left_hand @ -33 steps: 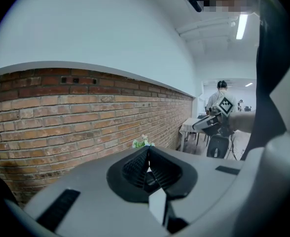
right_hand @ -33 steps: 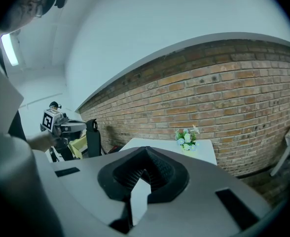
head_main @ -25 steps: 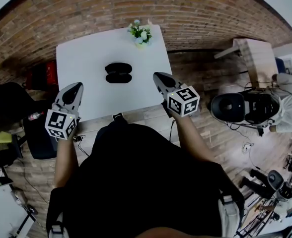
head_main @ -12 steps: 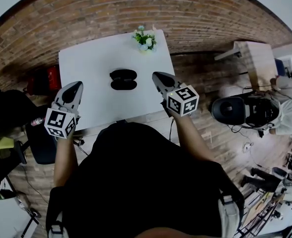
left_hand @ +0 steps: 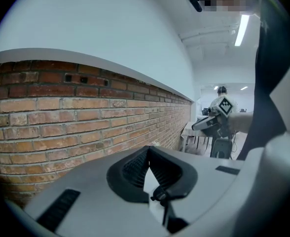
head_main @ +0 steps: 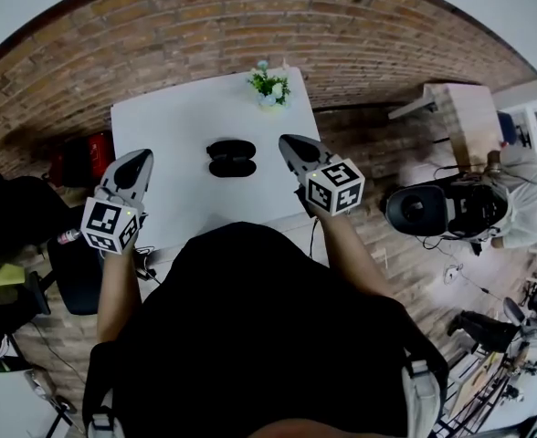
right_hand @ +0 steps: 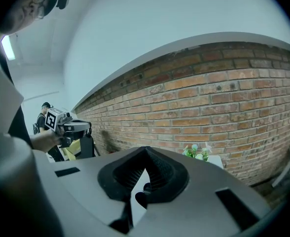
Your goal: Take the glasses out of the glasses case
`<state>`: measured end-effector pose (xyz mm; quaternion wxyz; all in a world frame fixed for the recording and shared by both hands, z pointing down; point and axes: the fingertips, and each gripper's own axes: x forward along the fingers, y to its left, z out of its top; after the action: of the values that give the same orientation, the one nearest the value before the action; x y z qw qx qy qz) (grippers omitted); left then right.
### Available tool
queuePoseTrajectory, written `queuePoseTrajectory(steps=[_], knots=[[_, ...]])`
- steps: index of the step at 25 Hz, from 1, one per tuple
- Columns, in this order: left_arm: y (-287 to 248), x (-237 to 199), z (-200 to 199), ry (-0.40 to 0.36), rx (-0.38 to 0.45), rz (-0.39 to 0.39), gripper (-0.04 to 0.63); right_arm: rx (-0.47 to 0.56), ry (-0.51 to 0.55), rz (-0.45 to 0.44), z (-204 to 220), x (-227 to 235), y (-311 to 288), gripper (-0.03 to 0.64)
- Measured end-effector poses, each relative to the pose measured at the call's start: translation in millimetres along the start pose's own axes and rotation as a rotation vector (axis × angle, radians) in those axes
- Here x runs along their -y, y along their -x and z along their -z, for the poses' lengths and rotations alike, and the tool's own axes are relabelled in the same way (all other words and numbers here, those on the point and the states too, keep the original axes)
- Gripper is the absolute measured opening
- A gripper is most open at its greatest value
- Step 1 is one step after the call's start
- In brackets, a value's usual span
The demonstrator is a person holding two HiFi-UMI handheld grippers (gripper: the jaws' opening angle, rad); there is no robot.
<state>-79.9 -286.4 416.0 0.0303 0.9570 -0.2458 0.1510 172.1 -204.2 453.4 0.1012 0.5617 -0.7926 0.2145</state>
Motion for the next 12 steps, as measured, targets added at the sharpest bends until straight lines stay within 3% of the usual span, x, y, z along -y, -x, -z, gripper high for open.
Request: queuePoseTrajectory(steps=[12], knots=[[8,-16,0,-0.001,0.018,0.009,0.011,0.008,0.033,0.015,-15,-10,-6,0.015]])
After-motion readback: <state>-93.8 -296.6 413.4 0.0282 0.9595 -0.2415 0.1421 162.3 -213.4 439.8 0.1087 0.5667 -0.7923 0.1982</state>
